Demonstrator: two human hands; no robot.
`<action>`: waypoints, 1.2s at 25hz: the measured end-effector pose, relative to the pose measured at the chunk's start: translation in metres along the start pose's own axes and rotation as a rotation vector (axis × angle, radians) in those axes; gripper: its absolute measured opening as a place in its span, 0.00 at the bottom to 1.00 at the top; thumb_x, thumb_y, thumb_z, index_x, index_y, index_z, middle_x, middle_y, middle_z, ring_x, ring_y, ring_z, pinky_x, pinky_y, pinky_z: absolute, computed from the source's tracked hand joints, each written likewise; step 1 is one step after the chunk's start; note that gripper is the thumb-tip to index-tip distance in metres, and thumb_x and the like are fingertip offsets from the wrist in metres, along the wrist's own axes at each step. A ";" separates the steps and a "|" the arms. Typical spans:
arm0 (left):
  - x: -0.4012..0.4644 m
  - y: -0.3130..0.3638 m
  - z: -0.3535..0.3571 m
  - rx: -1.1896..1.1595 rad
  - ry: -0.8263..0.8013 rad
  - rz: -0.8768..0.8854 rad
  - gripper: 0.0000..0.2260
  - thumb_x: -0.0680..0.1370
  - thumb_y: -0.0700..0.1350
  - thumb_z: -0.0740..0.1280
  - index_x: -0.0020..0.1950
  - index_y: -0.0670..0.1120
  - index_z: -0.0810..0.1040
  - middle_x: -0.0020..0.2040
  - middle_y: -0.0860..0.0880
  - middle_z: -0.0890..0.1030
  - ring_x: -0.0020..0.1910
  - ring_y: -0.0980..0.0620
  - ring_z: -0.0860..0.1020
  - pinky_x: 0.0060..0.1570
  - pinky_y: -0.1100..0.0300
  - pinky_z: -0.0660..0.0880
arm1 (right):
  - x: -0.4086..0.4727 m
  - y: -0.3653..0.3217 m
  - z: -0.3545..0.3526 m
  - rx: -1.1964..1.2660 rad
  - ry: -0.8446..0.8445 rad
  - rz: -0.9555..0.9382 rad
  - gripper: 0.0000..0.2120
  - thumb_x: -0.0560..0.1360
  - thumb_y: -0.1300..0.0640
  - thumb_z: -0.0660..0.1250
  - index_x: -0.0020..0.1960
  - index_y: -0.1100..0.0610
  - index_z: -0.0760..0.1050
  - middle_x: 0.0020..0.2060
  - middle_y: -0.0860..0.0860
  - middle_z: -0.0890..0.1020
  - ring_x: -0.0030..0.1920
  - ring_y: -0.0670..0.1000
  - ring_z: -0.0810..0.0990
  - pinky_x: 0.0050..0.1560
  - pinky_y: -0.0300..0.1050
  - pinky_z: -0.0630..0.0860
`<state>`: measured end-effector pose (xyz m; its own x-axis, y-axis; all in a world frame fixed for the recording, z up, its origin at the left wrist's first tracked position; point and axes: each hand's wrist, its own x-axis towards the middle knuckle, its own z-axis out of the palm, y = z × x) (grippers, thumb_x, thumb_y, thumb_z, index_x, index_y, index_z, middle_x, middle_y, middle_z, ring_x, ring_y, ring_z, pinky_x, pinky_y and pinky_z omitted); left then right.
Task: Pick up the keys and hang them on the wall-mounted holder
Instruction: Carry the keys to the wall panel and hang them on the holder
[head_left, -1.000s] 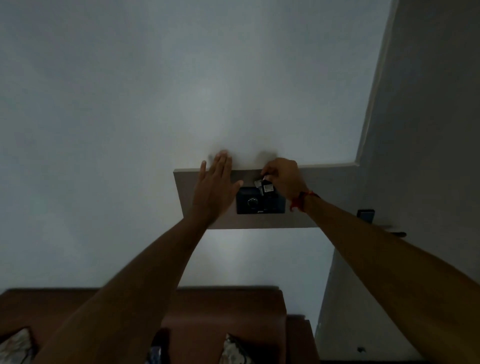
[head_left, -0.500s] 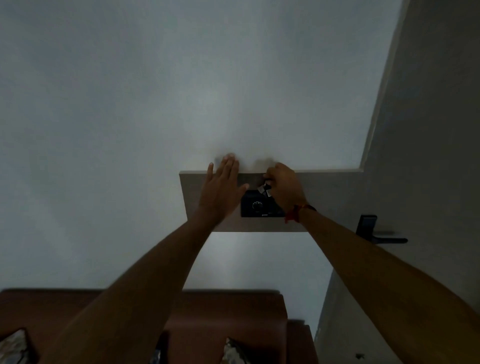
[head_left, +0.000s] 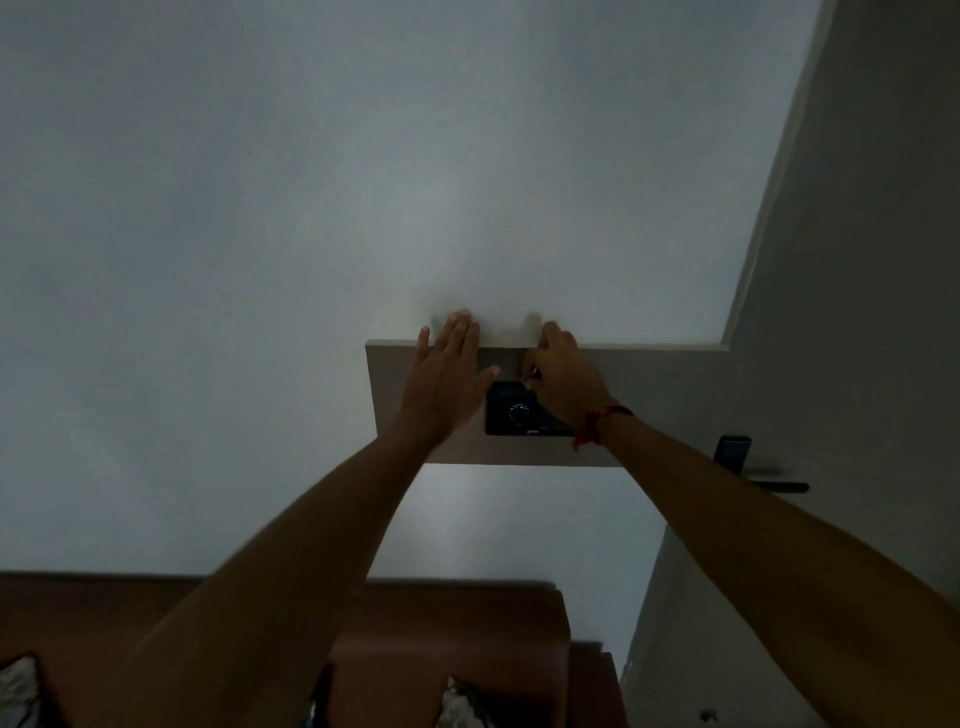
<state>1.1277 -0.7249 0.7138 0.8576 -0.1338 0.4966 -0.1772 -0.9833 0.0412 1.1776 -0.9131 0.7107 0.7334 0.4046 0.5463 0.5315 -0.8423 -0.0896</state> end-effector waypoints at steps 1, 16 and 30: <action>0.001 0.001 0.000 -0.002 -0.004 0.001 0.34 0.85 0.60 0.55 0.84 0.42 0.50 0.85 0.42 0.50 0.85 0.46 0.48 0.83 0.42 0.47 | 0.002 0.001 0.002 0.059 0.011 0.039 0.04 0.71 0.59 0.72 0.43 0.59 0.80 0.52 0.57 0.71 0.51 0.56 0.71 0.44 0.50 0.78; 0.003 0.005 0.010 0.024 0.018 -0.001 0.34 0.85 0.59 0.55 0.84 0.41 0.50 0.85 0.41 0.50 0.85 0.45 0.48 0.83 0.41 0.48 | -0.005 0.022 -0.006 0.276 -0.074 0.017 0.14 0.67 0.67 0.72 0.52 0.58 0.80 0.50 0.56 0.71 0.52 0.54 0.71 0.49 0.44 0.72; 0.006 0.019 0.033 0.061 0.060 0.084 0.34 0.84 0.58 0.57 0.84 0.41 0.51 0.85 0.42 0.50 0.85 0.44 0.49 0.83 0.41 0.49 | -0.015 0.030 -0.011 0.200 0.068 0.068 0.07 0.71 0.68 0.67 0.46 0.61 0.73 0.44 0.61 0.79 0.46 0.59 0.76 0.44 0.53 0.74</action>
<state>1.1450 -0.7488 0.6886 0.8101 -0.2104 0.5473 -0.2160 -0.9748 -0.0551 1.1777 -0.9480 0.7092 0.7438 0.3186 0.5876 0.5601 -0.7768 -0.2878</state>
